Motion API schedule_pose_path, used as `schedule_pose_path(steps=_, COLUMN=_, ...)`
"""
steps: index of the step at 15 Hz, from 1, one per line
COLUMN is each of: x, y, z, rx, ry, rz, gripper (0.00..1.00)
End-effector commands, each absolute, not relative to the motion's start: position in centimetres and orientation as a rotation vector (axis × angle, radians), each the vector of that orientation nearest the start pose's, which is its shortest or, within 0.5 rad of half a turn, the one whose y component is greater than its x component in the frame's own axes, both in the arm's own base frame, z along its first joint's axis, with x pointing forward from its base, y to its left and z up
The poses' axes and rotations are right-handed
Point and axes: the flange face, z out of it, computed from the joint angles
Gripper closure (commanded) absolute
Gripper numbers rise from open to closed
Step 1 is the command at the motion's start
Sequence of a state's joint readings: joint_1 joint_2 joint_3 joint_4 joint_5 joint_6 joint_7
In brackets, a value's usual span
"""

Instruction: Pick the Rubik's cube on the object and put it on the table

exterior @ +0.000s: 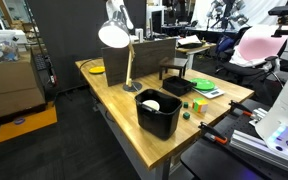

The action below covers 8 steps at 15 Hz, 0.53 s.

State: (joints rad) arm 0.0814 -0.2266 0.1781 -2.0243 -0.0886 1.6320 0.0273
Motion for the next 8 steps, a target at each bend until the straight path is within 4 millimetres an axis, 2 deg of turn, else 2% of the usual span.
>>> schedule_pose_path(steps=1, x=45.7, y=11.8, z=53.2, rx=-3.261, ry=-0.381, rz=0.253, gripper=0.0)
schedule_pose_path(steps=5, x=45.0, y=11.4, z=51.8, rx=-3.305, ry=-0.275, rz=0.355, gripper=0.0)
schedule_pose_path(steps=8, x=43.7, y=12.1, z=49.9, rx=-3.28, ry=-0.296, rz=0.439, gripper=0.0)
